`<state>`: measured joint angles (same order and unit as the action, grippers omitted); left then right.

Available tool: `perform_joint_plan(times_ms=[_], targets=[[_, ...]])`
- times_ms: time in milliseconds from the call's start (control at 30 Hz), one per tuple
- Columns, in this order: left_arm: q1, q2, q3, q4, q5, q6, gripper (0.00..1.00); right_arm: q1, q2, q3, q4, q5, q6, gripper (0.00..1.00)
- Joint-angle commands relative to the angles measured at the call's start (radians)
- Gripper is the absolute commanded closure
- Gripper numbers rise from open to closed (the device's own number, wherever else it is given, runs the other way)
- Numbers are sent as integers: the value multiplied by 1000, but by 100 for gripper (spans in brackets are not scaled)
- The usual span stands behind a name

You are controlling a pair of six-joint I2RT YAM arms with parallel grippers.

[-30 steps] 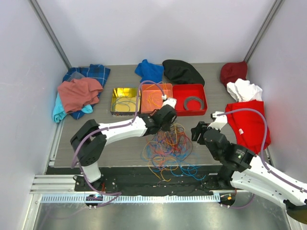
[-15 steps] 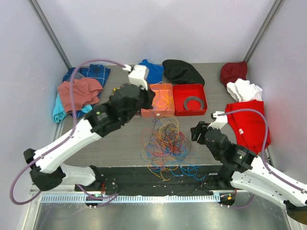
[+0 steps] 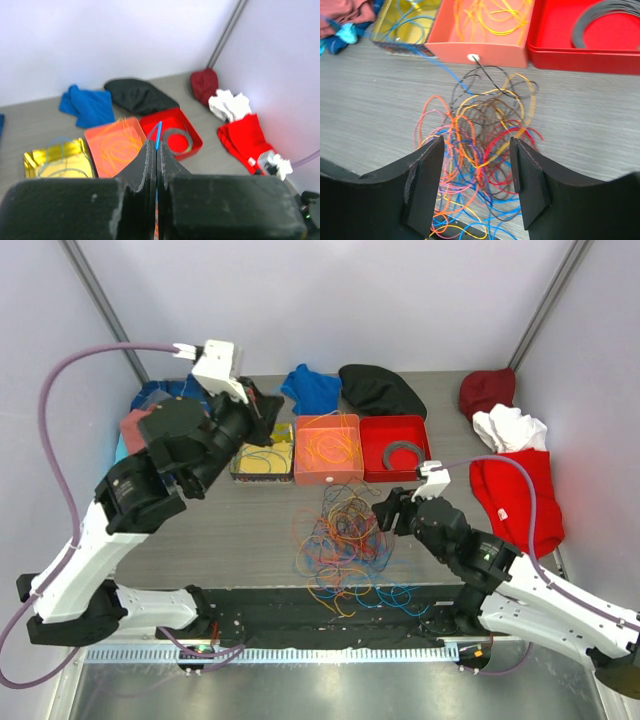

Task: Untangle the cables

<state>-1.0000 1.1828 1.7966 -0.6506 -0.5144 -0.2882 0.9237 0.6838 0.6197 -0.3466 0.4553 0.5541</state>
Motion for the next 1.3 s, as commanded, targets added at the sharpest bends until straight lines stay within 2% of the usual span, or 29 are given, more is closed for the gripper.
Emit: perform_joint_plan(times_ms=[0, 167, 333, 533, 800, 967, 1100, 1267], targets=[[-2, 30, 141, 17, -35, 89, 100, 6, 40, 71, 106, -73, -59, 36], [-2, 95, 376, 29, -48, 184, 100, 6, 62, 68, 124, -83, -51, 36], [-3, 127, 481, 123, -108, 285, 100, 4, 31, 52, 132, -84, -46, 36], [-2, 164, 474, 180, -200, 415, 100, 4, 10, 61, 101, -75, -68, 36], [6, 242, 347, 311, -441, 575, 100, 6, -32, 51, 77, -66, -59, 36], [61, 275, 285, 299, -421, 526, 100, 4, -56, 38, 64, -60, -59, 36], [202, 293, 256, 191, -328, 361, 100, 4, -84, 23, 60, -58, -57, 36], [317, 308, 176, 193, -253, 305, 100, 6, -99, -14, 66, -79, -40, 36]])
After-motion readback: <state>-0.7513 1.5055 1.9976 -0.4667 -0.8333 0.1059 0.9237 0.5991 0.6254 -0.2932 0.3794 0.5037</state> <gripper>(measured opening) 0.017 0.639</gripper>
